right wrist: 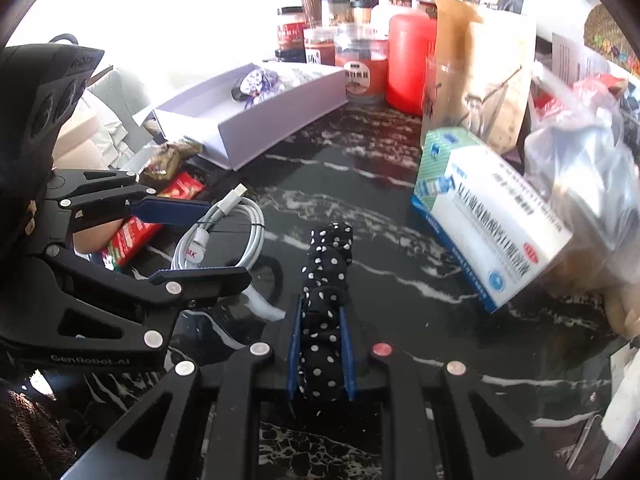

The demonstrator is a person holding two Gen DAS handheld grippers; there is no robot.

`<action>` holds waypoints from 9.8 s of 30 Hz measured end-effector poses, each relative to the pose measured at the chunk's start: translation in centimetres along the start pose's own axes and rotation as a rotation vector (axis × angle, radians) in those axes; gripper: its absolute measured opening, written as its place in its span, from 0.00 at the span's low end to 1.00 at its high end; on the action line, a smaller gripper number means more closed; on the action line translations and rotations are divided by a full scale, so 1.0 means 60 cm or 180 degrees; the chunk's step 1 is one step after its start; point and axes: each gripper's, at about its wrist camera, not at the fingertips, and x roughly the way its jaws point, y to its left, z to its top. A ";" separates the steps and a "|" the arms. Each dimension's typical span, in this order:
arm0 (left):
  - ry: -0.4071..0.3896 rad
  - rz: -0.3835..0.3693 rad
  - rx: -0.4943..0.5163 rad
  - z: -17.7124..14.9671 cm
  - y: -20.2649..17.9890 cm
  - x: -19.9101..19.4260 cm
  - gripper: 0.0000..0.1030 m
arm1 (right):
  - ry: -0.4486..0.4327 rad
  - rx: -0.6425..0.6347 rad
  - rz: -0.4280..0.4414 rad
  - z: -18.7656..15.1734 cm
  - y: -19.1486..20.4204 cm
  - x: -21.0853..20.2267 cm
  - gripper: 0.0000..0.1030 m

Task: Organize objects
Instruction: 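Lift the polka-dot cloth with the right gripper while the left gripper holds the white cable, then carry the polka-dot cloth and white cable over the white box with both grippers, then lower the cloth and cable into the white box and open both grippers, then withdraw both grippers from the box back over the table, then move the right gripper to the black cloth while the left gripper approaches the cereal packet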

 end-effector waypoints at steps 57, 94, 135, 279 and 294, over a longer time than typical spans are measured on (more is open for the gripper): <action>-0.0521 0.0592 -0.0164 0.251 0.239 -0.225 0.55 | -0.0837 -0.0838 0.0492 0.346 0.086 -0.078 0.16; -0.0064 0.0437 -0.0386 0.291 0.467 -0.005 0.55 | -0.0433 -0.0872 0.0562 0.454 0.118 0.166 0.16; 0.0272 0.0387 -0.0679 0.248 0.502 0.109 0.55 | -0.0066 -0.0897 0.0577 0.430 0.112 0.270 0.27; -0.0217 0.0806 -0.1403 -0.116 0.081 -0.114 0.65 | 0.0132 -0.1024 0.0936 0.117 0.141 0.103 0.42; -0.0098 0.0653 -0.1421 -0.104 0.103 -0.073 0.65 | 0.0351 -0.1140 0.0876 0.124 0.146 0.141 0.11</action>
